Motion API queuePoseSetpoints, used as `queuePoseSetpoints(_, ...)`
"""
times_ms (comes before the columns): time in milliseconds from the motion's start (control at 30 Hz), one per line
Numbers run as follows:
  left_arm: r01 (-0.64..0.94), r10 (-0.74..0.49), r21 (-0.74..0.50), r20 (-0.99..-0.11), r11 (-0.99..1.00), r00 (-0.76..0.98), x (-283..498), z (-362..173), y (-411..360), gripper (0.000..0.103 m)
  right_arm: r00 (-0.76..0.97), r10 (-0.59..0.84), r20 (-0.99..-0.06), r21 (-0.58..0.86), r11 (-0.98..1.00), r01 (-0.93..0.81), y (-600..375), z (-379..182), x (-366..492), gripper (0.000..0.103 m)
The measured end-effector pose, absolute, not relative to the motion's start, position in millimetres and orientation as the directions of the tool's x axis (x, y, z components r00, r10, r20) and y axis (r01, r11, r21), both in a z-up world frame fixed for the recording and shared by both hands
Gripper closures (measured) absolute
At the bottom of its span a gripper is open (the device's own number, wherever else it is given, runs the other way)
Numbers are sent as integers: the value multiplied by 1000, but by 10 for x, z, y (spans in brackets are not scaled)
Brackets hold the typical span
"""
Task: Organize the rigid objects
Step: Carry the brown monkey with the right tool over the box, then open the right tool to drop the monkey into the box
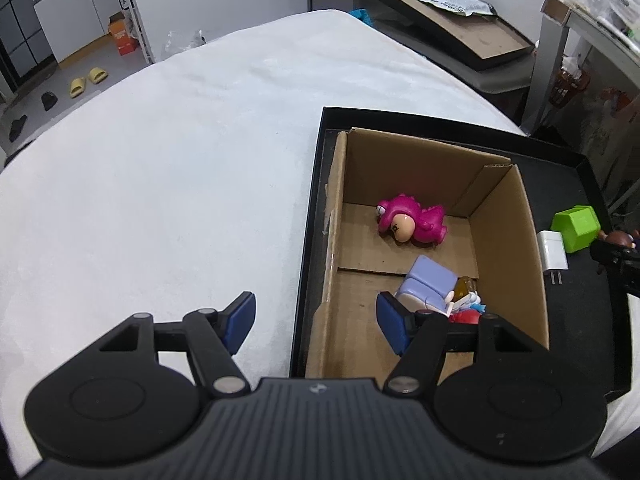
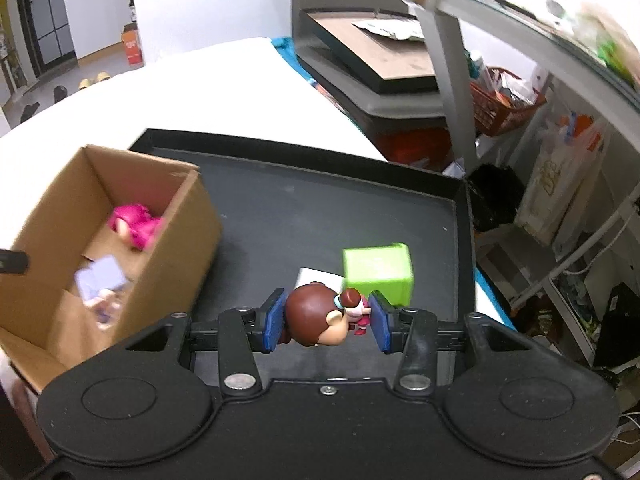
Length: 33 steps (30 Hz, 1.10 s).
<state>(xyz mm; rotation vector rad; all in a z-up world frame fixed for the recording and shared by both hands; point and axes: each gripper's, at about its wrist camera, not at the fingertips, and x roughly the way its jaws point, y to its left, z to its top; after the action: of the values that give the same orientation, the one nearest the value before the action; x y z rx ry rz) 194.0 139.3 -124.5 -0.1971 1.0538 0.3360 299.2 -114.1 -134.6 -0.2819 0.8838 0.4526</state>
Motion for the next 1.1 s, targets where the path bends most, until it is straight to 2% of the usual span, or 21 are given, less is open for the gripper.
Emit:
queuePoseSetpoints(167,-352,145,-30,-877,936,458,1873,-1260,1472,38,559,283,-779,-51,861,-506,-897,-1173,2867,60)
queuePoseSetpoints(467,-333,82,-95,-875,938,478,1840,-1314,1592,47,552,305,-776,-51,843,-536,-500,-1058,2687,60)
queuePoseSetpoints(667,-328,38,-133,-884,935,466,1827,-1395,1683,63,543,307,-782,-61,829,-556,-220,-1037,2601,60)
queuePoseSetpoints(833,-303,-25,-188,-882,934,470,1831,-1439,1743,83,541,309,-782,-74,816,-574,-2,-1036,2575,60)
queuePoseSetpoints(933,-288,-51,-210,-878,934,476,1831,-1450,1747,89,535,305,-788,-83,809,-582,101,-1048,2566,60)
queuePoseSetpoints(1100,-275,-65,-222,-872,935,485,1822,-1455,1752,90,528,296,-796,-101,795,-598,250,-1096,2563,60)
